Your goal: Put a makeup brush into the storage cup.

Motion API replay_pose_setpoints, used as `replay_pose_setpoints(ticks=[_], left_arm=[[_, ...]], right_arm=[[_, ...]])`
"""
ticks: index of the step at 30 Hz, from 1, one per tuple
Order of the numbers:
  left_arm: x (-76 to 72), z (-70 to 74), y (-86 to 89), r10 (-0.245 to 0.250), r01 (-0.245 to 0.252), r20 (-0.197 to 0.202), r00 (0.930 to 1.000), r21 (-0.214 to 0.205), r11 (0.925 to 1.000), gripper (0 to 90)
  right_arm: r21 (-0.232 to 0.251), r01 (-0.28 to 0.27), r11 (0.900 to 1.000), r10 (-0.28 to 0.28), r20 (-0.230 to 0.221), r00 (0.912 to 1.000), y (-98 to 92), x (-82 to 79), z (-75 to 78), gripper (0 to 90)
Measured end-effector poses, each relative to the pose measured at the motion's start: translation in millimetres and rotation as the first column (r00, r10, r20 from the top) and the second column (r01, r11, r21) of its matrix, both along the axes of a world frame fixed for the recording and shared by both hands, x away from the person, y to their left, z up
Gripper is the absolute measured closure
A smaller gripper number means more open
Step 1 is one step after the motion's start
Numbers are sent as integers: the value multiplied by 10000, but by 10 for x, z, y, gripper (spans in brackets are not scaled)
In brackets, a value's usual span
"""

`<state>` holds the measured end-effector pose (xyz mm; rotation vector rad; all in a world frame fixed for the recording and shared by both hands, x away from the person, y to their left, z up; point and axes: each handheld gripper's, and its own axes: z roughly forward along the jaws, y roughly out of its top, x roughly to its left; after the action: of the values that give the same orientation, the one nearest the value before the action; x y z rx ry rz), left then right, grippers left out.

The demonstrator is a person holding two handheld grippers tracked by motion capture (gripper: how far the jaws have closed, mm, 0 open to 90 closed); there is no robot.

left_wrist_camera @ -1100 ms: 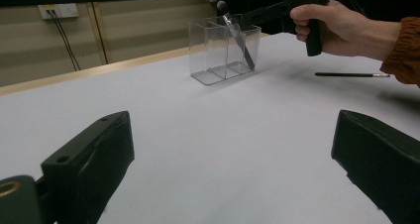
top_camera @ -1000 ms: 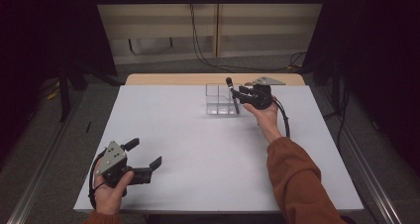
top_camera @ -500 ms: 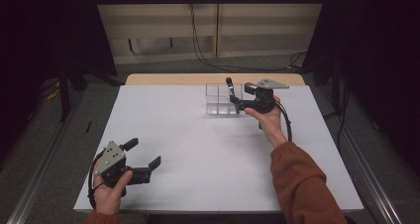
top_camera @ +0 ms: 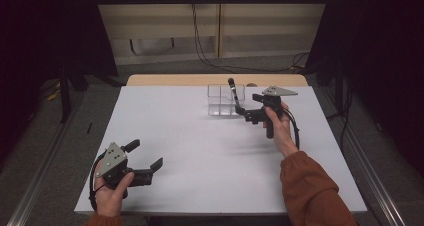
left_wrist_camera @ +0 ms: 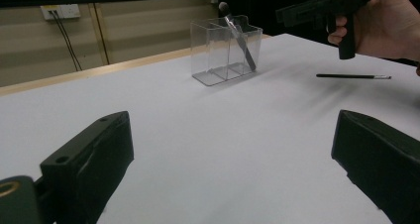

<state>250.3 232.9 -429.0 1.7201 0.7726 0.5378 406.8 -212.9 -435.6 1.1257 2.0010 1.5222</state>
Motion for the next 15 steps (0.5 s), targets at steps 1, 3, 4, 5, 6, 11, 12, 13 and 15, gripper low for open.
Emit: replay_pose_setpoints(ticks=[1,3,4,5,6,11,12,13,15], left_arm=[[-2,2,0,15,-15,31,10000,-9,10000,27],[-3,3,4,42,-42,24,10000,-58,10000,27],[-1,1,6,48,-48,9,10000,-42,10000,27],[-1,0,4,82,-82,7,10000,-70,9999,27],[-1,2,7,74,-74,19,10000,-43,10000,27],[-9,3,11,77,-77,24,10000,-36,10000,27],[-10,2,13,88,-88,20,10000,-38,10000,27],[-8,0,15,81,-81,9,10000,-40,10000,27],[-7,-1,19,94,-94,12,10000,32,10000,27]], right_arm=[[-111,109,9999,-108,2,9999,-7,-23,2,49],[-36,-13,10000,14,61,10000,-36,-64,5,46],[-86,40,10000,-39,91,10000,-45,-87,12,46],[-196,166,9997,-162,202,9997,-51,-117,20,46],[-286,246,9993,-236,353,9991,-60,-145,25,46],[-233,46,9997,-36,426,9991,-120,-278,52,32],[-281,90,9996,-77,490,9988,-138,-307,59,32],[-242,115,9996,-102,560,9984,-158,-336,67,32],[-92,101,9999,-96,580,9983,-197,-395,82,30]])
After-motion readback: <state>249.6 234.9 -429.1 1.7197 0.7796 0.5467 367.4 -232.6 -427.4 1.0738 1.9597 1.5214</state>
